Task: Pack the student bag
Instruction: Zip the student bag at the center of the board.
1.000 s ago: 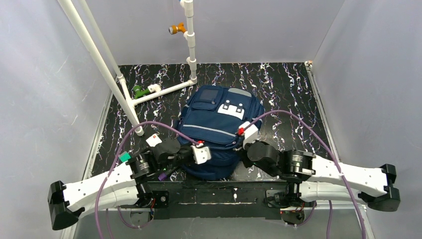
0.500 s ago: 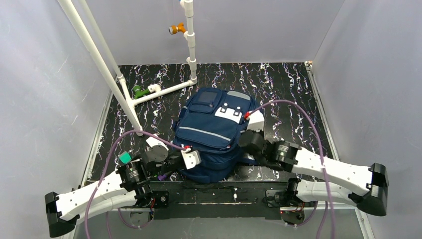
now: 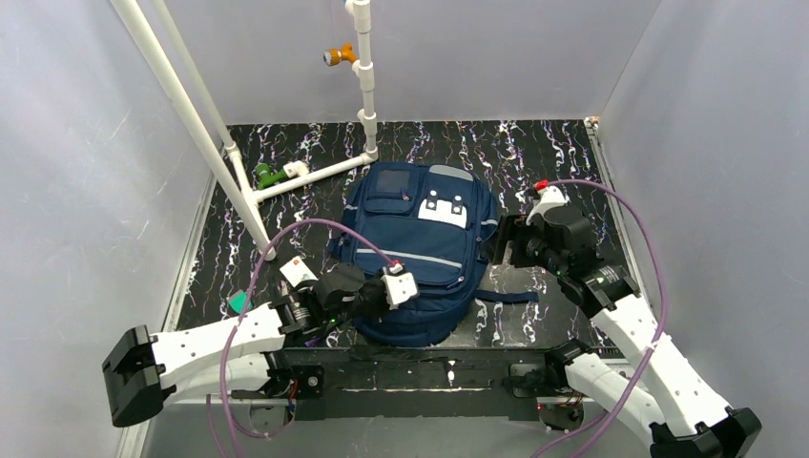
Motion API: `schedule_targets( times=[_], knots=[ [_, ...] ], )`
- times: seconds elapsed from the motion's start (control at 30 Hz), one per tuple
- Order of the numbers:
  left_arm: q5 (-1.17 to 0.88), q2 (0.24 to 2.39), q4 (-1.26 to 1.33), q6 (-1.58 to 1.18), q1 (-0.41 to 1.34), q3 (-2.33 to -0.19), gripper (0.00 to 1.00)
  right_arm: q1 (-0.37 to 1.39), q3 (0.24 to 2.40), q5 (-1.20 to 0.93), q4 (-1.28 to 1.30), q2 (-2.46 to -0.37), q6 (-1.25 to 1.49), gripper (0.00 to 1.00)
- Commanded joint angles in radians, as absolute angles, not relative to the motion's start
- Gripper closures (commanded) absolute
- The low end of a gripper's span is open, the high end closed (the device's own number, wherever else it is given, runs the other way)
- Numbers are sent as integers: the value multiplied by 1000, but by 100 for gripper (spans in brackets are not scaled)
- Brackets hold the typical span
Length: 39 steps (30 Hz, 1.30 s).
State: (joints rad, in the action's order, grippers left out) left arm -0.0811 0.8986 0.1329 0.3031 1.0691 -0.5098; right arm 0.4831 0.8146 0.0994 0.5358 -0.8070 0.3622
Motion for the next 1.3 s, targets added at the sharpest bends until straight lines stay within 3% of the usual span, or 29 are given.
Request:
schedule_targets(
  times=[0.0,0.23,0.5,0.67,0.93,1.23,1.27],
  knots=[
    [-124,965,240,236,1062,-565,100,499,748,-284,442,-766,587,21],
    [-160,1046,264,166,1062,-583,100,656,681,-186,370,-752,710,24],
    [-154,1050,270,146,1061,-585,100,855,662,142,403,-844,735,54],
    [-153,1036,270,132,1062,-572,100,857,668,263,487,-843,735,51],
    [-172,1048,274,120,1061,-579,100,877,632,260,363,-902,758,50],
    [-167,1065,285,101,1062,-569,100,982,670,146,310,-892,777,82],
    [-172,1066,285,99,1062,-570,93,983,665,89,285,-890,790,83]
  ],
)
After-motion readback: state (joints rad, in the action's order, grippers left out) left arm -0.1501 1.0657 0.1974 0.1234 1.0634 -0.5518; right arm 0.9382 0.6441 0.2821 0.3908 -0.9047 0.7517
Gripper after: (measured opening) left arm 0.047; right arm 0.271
